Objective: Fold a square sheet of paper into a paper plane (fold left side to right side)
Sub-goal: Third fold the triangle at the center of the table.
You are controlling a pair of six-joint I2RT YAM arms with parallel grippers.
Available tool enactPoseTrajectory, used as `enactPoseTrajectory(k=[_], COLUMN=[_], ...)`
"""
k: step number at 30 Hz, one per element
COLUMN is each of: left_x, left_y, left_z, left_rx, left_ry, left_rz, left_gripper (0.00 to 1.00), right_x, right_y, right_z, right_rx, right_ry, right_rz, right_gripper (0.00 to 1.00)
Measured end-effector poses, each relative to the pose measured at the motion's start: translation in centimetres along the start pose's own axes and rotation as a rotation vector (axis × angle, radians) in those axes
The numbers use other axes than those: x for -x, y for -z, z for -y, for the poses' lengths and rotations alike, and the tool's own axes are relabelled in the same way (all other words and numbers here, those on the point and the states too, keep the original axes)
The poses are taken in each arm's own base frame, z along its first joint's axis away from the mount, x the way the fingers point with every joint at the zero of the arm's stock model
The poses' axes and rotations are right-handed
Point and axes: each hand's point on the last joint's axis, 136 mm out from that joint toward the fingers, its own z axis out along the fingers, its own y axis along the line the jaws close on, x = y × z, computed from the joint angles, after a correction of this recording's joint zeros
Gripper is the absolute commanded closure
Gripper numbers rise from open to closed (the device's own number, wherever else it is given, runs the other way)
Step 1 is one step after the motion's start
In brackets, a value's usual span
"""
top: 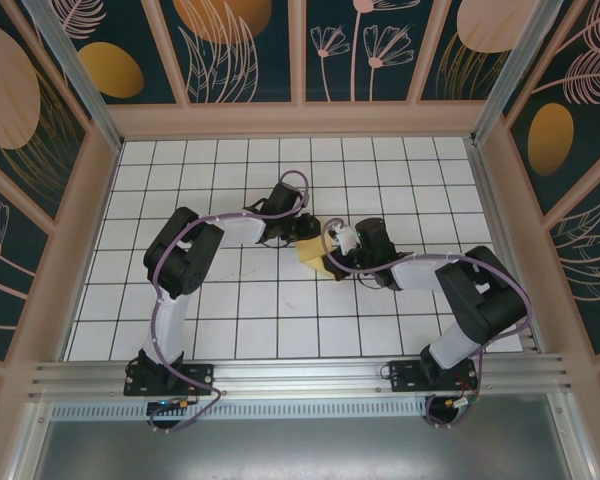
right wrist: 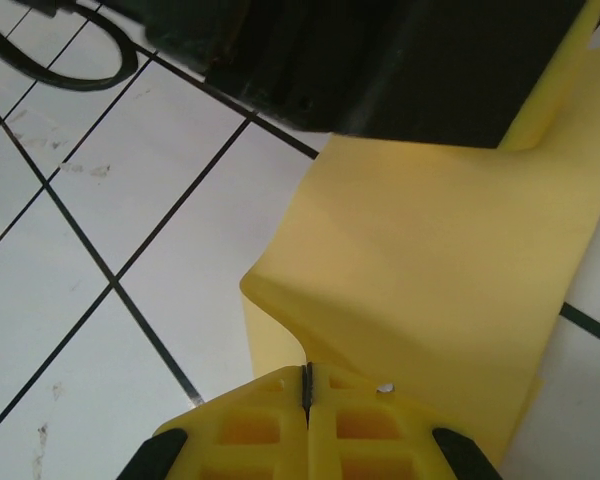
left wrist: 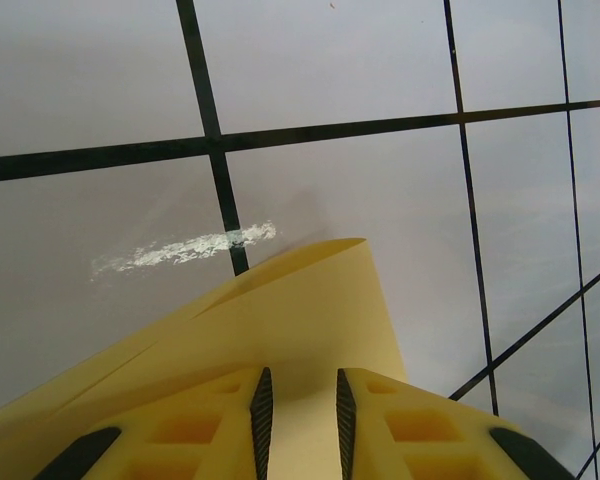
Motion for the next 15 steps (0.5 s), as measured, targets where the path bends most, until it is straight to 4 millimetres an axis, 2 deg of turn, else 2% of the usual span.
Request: enactPoseTrajectory(k=[6, 15], left_x=[0.0, 0.0], left_y=[0.0, 0.0], left_z=[0.0, -0.1], left_rx=[0.003, 0.006], left_ry=[-0.003, -0.003], left_rz=[-0.003, -0.002], left_gripper=[0.73, 0.74], right_x=[0.1, -0.5], right_y=[-0.3, -0.6], right_z=[1.4, 1.7], right_rx=[-0.008, -0.001], right_ry=[-0.051, -0.087], right_rz=[-0.011, -0.035], right_gripper=[1.0, 1.0])
